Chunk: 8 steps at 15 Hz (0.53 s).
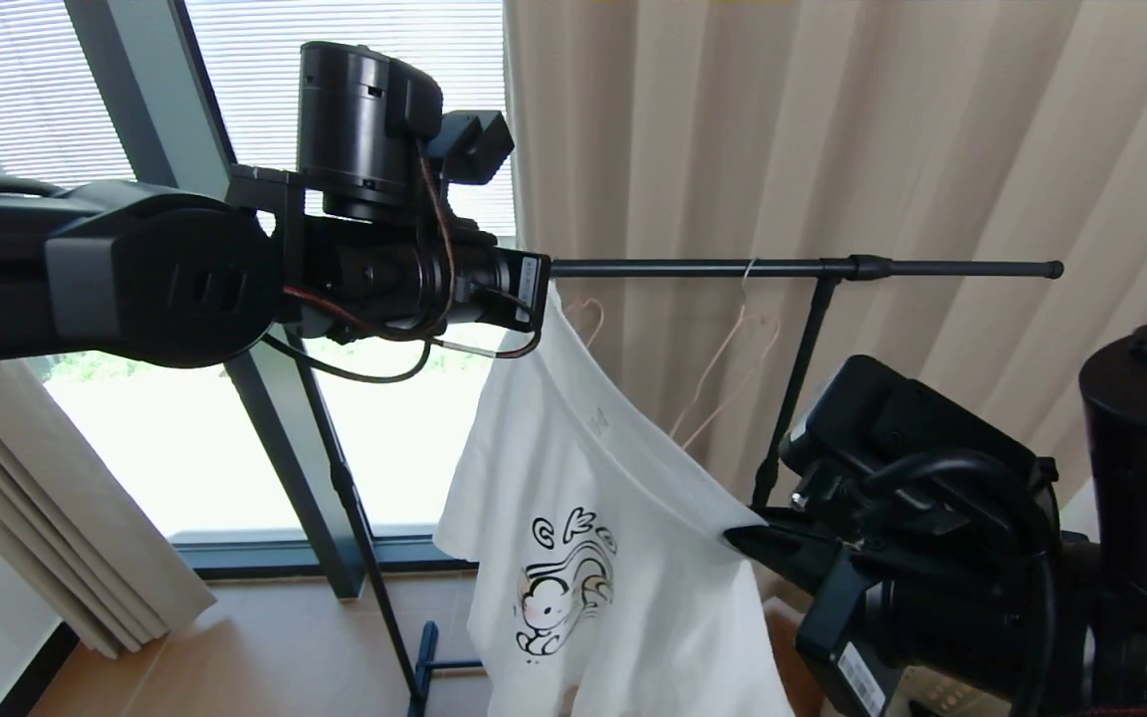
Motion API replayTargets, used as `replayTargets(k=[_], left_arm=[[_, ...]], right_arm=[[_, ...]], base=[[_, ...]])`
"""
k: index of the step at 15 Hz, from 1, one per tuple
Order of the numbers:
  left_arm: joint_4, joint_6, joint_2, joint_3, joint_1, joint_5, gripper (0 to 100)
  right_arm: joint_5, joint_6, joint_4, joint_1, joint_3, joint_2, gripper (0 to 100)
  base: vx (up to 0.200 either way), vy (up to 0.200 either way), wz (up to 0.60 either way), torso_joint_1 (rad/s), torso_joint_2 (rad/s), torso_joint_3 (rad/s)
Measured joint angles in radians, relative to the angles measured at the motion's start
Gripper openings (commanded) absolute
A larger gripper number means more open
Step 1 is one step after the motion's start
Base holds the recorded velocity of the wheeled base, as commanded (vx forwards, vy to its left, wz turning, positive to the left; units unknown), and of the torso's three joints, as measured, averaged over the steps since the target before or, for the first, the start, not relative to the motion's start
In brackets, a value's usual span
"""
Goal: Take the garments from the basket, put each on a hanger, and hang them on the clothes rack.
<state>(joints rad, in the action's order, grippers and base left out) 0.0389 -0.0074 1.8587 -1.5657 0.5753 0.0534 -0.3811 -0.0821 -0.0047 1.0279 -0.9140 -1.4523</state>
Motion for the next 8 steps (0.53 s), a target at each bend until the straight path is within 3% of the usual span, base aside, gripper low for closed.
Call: replayTargets(k=[5, 6, 8], left_arm=[[0.0, -0.001, 0.029, -0.085, 0.048, -0.067, 0], [0.0, -0.001, 0.03, -0.089, 0.056, -0.07, 0], [0.0, -0.001, 0.032, -0.094, 0.066, -0.07, 0]], right_arm=[[-0.013, 0.471, 0.214, 0.115, -0.38, -0.194, 0], [-0.038, 0.532, 0.24, 0.12, -0.446, -0.236, 0], [-0.106, 0.567, 0.258, 0.105, -0.514, -0.298, 0]], base=[[0.0, 0.0, 0.0, 0.0, 0.0, 0.0], [0.0, 0.0, 0.0, 0.0, 0.0, 0.0], [0.0, 0.0, 0.0, 0.0, 0.0, 0.0]])
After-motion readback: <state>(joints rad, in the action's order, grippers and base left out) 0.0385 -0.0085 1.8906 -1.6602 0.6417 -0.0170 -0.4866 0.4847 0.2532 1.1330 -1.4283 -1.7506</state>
